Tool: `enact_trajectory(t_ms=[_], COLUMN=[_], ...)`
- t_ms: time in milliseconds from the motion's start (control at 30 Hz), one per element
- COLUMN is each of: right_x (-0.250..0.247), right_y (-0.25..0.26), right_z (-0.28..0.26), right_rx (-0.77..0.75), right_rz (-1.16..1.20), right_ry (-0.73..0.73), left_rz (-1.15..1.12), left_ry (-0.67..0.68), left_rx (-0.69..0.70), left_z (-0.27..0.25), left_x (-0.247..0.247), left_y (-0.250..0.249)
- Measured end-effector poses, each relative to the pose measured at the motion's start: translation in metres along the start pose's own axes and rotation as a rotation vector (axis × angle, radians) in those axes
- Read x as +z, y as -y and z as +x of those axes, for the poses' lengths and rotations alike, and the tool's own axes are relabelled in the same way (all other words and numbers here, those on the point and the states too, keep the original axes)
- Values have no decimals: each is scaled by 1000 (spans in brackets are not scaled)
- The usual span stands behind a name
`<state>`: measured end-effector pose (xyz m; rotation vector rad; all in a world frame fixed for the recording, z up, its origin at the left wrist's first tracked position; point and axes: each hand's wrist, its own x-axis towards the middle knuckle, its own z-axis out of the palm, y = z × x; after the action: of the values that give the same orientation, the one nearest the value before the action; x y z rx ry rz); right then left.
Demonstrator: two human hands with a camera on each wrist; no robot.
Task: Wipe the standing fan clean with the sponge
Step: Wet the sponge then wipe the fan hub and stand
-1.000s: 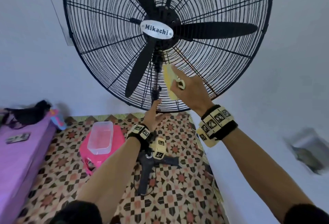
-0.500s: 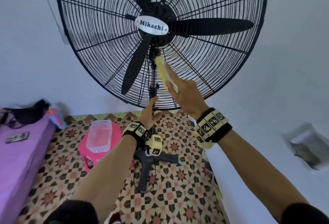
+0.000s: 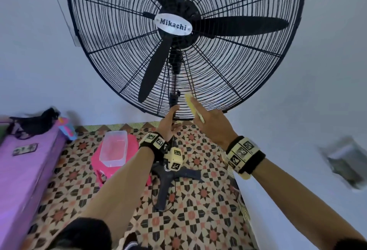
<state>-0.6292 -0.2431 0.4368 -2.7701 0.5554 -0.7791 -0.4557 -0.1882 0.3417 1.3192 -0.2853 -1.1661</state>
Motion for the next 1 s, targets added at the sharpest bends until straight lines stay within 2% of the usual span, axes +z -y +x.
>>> enact_trajectory(t_ms=[67, 233, 433, 633, 800, 900, 1000], right_x=[6, -4, 20, 17, 33, 35, 40], right_y=[-1, 12, -3, 3, -14, -16, -18], right_z=[-13, 5, -29, -17, -50, -52, -42], right_rx=[12, -53, -6, -73, 12, -28, -67], right_rz=[-33, -4, -87, -90, -136, -129, -176], right_ry=[30, -113, -2, -135, -48, -108, -98], left_rz=[-51, -125, -142, -124, -76, -89, -95], left_ry=[-19, -24, 7, -16, -26, -51, -80], left_rx=[2, -12, -10, 8, 16, 25, 12], left_z=[0, -1, -2, 1, 2, -1, 1], left_x=[0, 2, -4, 0, -4, 1, 3], left_y=[-3, -4, -3, 0, -1, -1, 2])
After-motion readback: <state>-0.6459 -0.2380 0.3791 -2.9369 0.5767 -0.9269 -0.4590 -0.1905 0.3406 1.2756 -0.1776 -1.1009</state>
